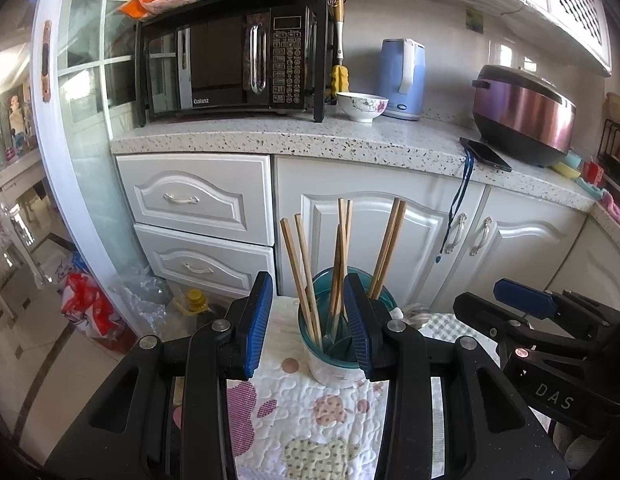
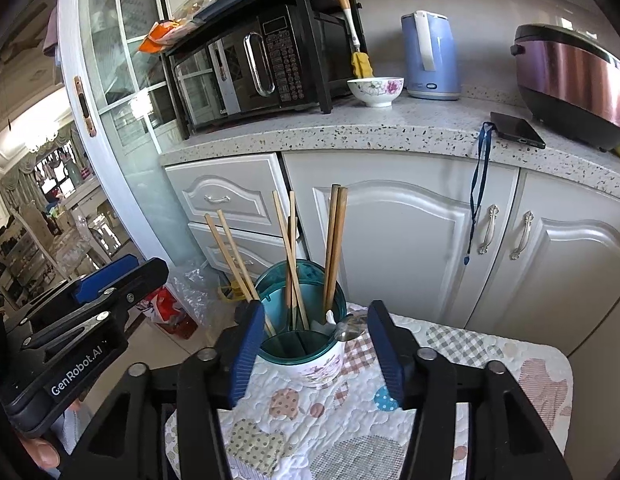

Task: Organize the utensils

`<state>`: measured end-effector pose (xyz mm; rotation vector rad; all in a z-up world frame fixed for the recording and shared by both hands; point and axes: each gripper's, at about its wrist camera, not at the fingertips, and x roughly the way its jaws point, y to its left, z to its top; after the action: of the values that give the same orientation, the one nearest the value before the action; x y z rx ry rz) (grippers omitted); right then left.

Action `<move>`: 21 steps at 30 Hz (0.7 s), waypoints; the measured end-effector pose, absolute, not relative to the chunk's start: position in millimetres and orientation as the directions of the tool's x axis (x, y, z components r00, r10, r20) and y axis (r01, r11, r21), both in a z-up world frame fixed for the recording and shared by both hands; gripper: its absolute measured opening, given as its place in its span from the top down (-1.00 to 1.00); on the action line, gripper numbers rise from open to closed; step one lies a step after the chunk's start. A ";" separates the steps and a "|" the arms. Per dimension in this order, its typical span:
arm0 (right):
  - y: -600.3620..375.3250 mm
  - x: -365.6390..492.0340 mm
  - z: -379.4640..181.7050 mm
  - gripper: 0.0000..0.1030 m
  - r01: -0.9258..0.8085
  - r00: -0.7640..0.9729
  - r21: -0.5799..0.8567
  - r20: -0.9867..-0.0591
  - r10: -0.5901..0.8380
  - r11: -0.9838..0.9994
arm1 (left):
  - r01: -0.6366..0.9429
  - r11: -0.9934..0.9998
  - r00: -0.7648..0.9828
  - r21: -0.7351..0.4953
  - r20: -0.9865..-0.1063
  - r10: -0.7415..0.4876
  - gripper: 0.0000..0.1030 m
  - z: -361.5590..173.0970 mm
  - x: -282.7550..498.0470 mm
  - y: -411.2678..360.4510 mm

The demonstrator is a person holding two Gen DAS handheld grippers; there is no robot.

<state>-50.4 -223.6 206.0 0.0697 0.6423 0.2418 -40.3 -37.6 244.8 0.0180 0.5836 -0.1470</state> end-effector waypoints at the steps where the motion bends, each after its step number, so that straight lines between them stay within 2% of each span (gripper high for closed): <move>1: -223.2 -50.8 206.3 -0.01 -0.202 0.775 0.136 -0.584 0.243 0.970 | 0.141 0.990 0.826 -0.019 -0.549 -0.129 0.30 245.1 -40.7 -38.0; 21: -224.6 -49.0 203.5 -0.05 -0.187 0.774 0.125 -0.591 0.224 0.974 | 0.112 0.993 0.833 0.028 -0.548 -0.078 0.30 241.0 -44.8 -39.1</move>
<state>-49.0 -224.6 203.5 0.0601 0.6478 0.2228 -44.8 -39.1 241.0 0.0599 0.5782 -0.1008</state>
